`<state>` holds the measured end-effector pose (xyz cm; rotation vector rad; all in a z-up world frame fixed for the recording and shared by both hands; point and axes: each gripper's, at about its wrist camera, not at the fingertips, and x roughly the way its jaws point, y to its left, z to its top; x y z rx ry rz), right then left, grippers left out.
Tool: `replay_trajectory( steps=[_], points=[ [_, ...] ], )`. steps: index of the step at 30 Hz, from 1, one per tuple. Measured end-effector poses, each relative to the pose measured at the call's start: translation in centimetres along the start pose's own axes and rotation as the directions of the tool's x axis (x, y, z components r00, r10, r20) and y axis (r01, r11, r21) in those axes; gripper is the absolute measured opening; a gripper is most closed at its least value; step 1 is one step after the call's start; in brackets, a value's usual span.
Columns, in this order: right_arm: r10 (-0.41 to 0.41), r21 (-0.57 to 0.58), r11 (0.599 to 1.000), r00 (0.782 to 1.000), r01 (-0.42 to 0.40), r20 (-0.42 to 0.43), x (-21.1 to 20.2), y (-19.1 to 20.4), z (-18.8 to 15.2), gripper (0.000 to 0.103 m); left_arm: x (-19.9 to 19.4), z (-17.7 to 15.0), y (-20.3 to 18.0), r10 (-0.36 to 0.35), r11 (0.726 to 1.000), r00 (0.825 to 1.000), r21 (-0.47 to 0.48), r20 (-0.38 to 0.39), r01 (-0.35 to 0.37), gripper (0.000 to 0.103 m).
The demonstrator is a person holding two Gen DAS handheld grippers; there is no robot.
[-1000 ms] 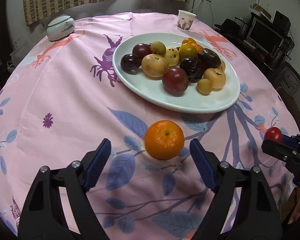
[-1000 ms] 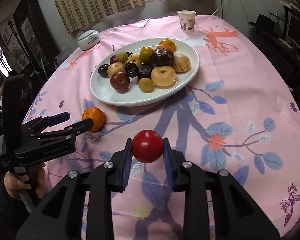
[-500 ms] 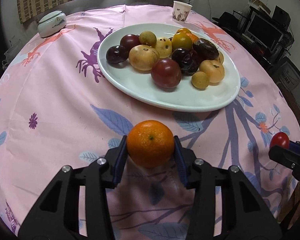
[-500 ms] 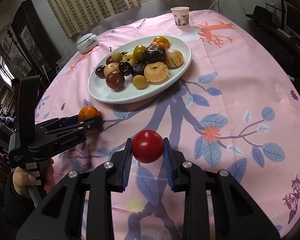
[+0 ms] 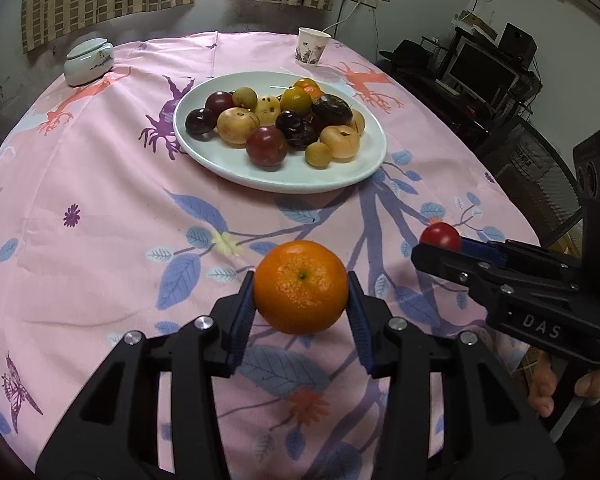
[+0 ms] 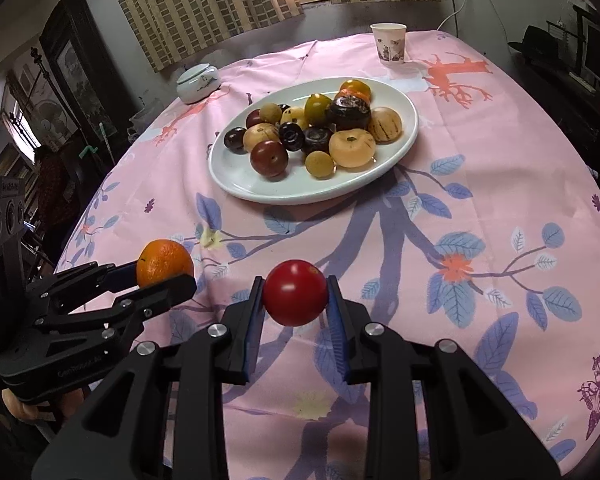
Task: Organize fruits
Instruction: 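Carry the orange and red tomato over the white plate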
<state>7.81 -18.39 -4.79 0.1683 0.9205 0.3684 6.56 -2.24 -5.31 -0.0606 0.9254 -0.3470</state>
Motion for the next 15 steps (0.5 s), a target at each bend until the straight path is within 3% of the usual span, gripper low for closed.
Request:
replay_trajectory(
  steps=[5, 9, 15],
  points=[
    [-0.008, -0.051, 0.999, 0.999, 0.01, 0.031, -0.7, 0.8, 1.8, 0.03, -2.0, 1.7, 0.3, 0.023, 1.0, 0.999, 0.019, 0.035, -0.024, 0.044],
    [-0.016, -0.102, 0.995, 0.999, 0.02, 0.042, -0.4, 1.3, 4.8, 0.03, -2.3, 5.6, 1.1, 0.076, 0.996, 0.994, 0.04, 0.073, -0.079, 0.044],
    [-0.057, -0.114, 0.991, 0.995, 0.066, 0.078, 3.4, 1.5, 9.8, 0.03, 3.0, 12.2, 2.3, 0.135, 0.99, 0.991, 0.044, 0.022, -0.135, 0.045]
  ],
)
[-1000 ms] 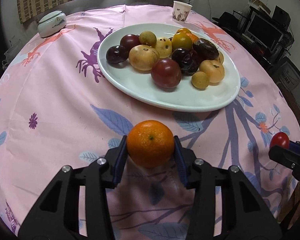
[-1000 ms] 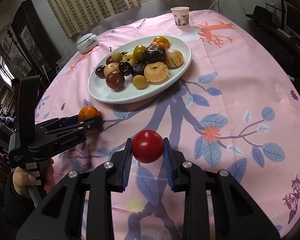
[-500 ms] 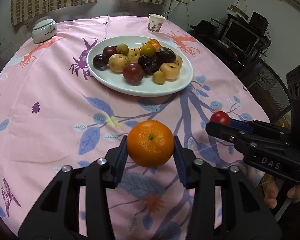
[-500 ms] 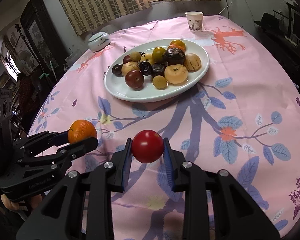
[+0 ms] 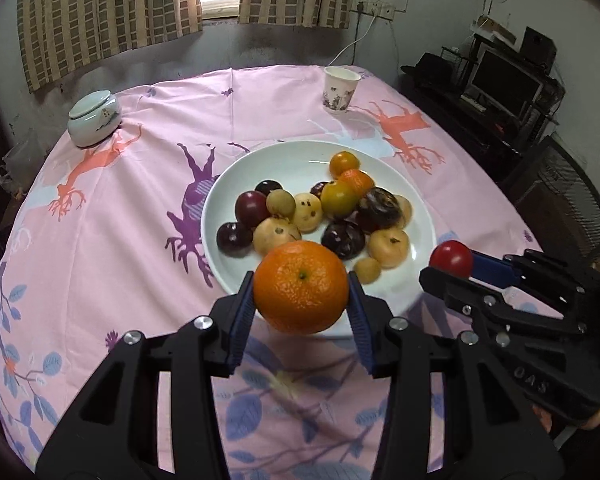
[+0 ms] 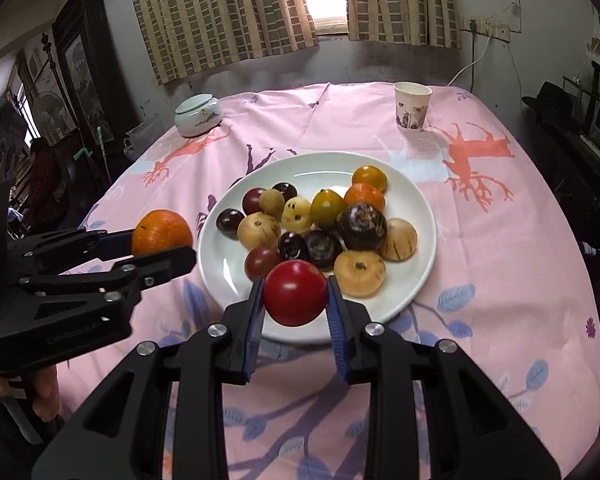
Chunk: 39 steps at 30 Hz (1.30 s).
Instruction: Organize fruits
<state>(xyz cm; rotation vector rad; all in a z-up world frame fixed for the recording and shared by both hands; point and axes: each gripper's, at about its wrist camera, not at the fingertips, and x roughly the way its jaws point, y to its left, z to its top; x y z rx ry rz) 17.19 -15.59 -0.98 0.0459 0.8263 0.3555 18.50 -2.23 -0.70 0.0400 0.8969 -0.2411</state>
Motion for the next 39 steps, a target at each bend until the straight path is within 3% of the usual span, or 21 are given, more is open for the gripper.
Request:
replay_trajectory(
  steps=[8, 17, 19, 21, 23, 25, 26, 35, 39],
  points=[
    [-0.034, -0.002, 0.999, 0.997, 0.034, -0.065, 5.1, -0.9, 1.6, 0.03, 6.6, 3.2, 0.4, 0.013, 0.999, 0.997, -0.03, -0.073, -0.016, 0.045],
    [-0.061, -0.004, 0.998, 0.996, 0.061, -0.071, 7.1, -1.7, 2.1, 0.031, 9.1, 4.3, 0.8, 0.028, 0.998, 0.994, -0.044, -0.103, -0.033, 0.046],
    [-0.069, -0.016, 0.998, 0.995, 0.068, -0.078, 7.6, -1.6, 2.2, 0.031, 8.9, 4.7, 0.9, 0.026, 0.998, 0.996, -0.048, -0.088, -0.03, 0.05],
    [-0.078, -0.035, 0.997, 0.993, 0.075, -0.091, 7.9, -1.4, 2.2, 0.033, 8.4, 5.1, 0.9, 0.034, 0.998, 0.998, -0.05, -0.054, -0.037, 0.072],
    [-0.061, -0.05, 0.997, 0.995, 0.057, -0.078, 7.8, -1.0, 2.1, 0.058, 7.5, 5.5, 0.9, 0.038, 0.998, 0.999, -0.055, -0.018, -0.039, 0.077],
    [-0.111, -0.061, 0.992, 0.994, 0.109, -0.016, 7.0, -0.6, 2.1, 0.088, 6.9, 5.9, 0.9, 0.039, 0.998, 0.999, -0.055, 0.0, -0.039, 0.08],
    [-0.131, -0.071, 0.989, 0.991, 0.132, 0.015, 6.6, -0.5, 2.1, 0.093, 6.6, 6.0, 1.0, 0.038, 0.998, 0.999, -0.058, 0.009, -0.038, 0.081],
    [-0.088, -0.066, 0.994, 0.995, 0.09, 0.039, 3.4, 0.3, 1.9, 0.097, 0.8, 4.3, 0.6, 0.032, 0.997, 0.992, -0.068, 0.122, -0.024, 0.095],
    [-0.056, -0.056, 0.997, 0.997, 0.058, 0.052, 0.7, 1.0, 0.3, 0.097, -2.7, 1.6, -0.3, 0.092, 0.996, 0.98, -0.034, 0.175, -0.087, 0.097]
  ],
)
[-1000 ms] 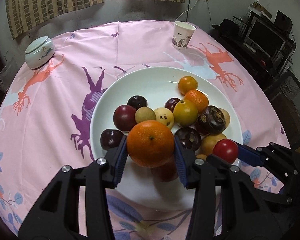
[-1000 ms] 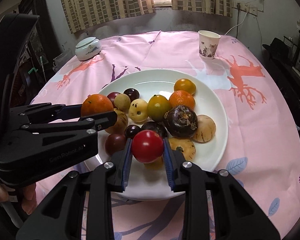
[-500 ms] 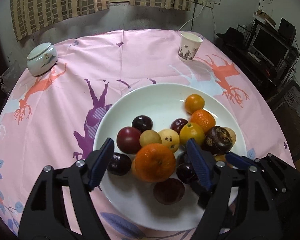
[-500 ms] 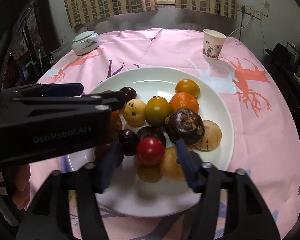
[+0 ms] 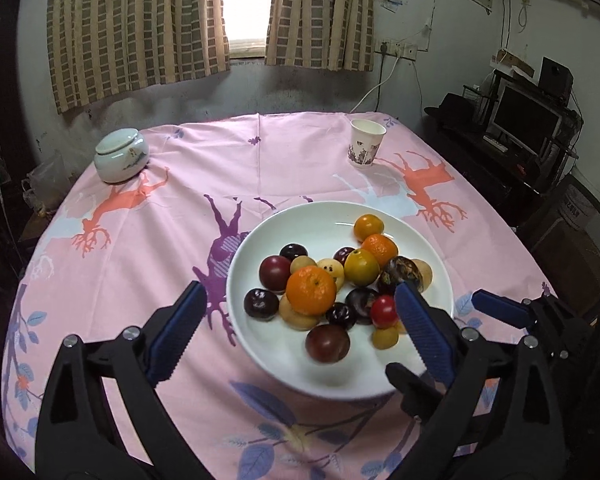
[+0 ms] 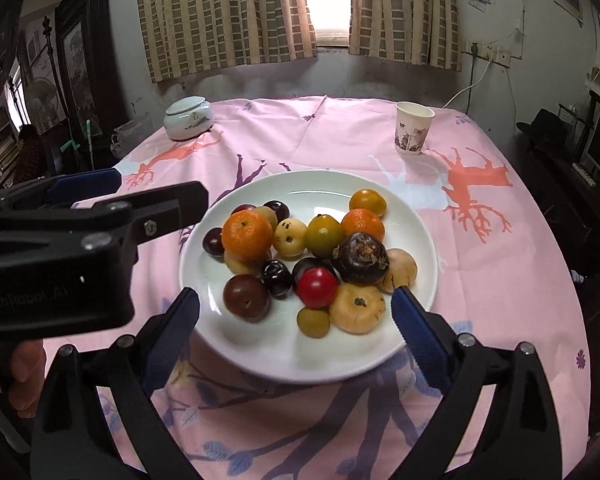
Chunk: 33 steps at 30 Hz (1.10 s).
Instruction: Organize fruits
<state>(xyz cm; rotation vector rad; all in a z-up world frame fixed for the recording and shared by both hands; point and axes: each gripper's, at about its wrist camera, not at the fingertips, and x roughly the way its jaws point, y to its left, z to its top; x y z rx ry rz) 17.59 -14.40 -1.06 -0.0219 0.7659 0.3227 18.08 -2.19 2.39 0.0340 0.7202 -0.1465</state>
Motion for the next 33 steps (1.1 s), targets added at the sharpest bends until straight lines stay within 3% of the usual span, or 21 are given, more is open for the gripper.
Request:
replay_trajectory(
  steps=[4, 11, 21, 33],
  points=[
    [0.018, 0.018, 1.0, 1.0, -0.018, 0.002, -3.2, 0.6, -2.4, 0.097, -3.5, -3.0, 0.1, 0.062, 0.998, 0.998, -0.004, 0.025, -0.062, 0.099],
    [-0.008, 0.052, 0.999, 1.0, 0.01, -0.028, -6.6, 1.4, -5.7, 0.097, -7.2, -7.7, 0.3, 0.041, 0.996, 0.999, -0.083, 0.003, -0.041, 0.099],
    [-0.045, 0.045, 0.998, 0.999, 0.046, -0.028, -8.6, 1.7, -7.2, 0.097, -9.6, -9.6, -0.6, 0.048, 0.997, 0.999, -0.059, 0.006, -0.047, 0.099],
    [-0.016, 0.083, 0.996, 0.997, 0.023, -0.081, -7.0, 0.9, -7.9, 0.097, -8.5, -10.0, -0.5, 0.045, 0.998, 0.999, -0.049, -0.014, -0.046, 0.099]
  ],
)
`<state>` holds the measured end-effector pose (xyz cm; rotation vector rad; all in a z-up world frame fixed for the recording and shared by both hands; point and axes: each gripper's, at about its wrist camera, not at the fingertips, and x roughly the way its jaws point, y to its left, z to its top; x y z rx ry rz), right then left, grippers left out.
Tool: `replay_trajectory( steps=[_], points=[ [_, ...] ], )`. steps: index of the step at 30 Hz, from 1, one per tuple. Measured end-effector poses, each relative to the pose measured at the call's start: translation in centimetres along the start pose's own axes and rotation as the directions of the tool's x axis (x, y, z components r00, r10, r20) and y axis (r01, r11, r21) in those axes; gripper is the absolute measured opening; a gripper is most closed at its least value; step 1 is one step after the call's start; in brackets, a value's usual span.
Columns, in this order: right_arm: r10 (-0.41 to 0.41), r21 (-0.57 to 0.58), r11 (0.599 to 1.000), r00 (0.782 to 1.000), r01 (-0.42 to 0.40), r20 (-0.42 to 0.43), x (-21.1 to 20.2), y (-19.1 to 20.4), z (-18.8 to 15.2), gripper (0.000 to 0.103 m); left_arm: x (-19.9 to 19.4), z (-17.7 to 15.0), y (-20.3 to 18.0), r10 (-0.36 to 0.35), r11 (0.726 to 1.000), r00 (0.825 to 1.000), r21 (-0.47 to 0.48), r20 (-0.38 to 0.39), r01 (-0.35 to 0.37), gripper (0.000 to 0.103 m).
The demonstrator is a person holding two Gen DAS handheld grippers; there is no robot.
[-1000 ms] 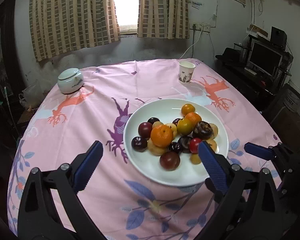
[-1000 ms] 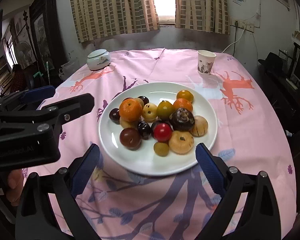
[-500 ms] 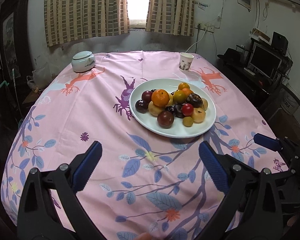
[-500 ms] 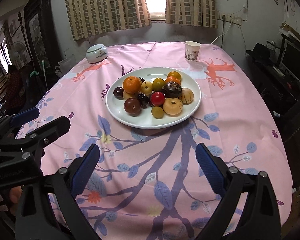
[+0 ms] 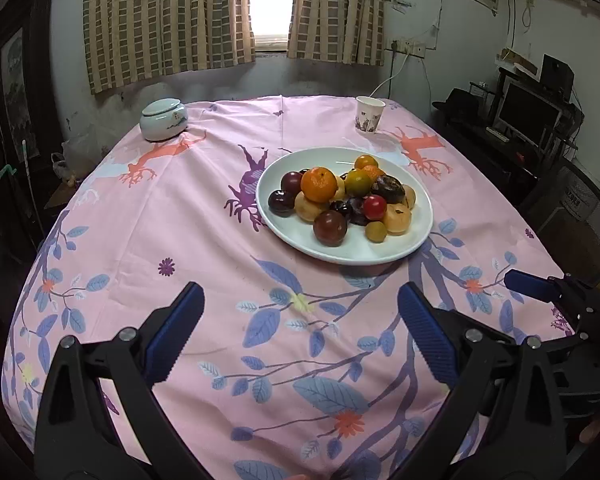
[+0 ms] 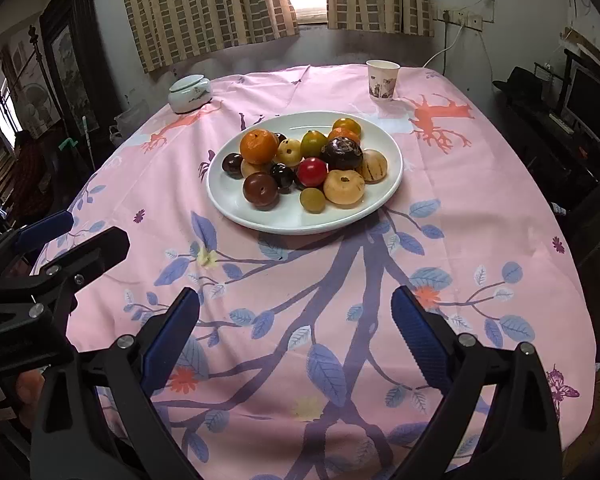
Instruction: Organize fruits
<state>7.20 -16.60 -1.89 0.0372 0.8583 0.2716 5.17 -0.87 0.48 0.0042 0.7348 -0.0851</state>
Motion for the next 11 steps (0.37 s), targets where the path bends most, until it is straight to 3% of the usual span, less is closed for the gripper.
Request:
replay_trajectory(
  steps=[11],
  points=[
    [0.011, -0.002, 1.0, 1.0, -0.011, -0.009, 0.52, 0.1, -0.08, 0.097, 0.76, -0.04, 0.01, -0.017, 1.0, 1.0, -0.008, -0.026, 0.016, 0.099]
  ],
)
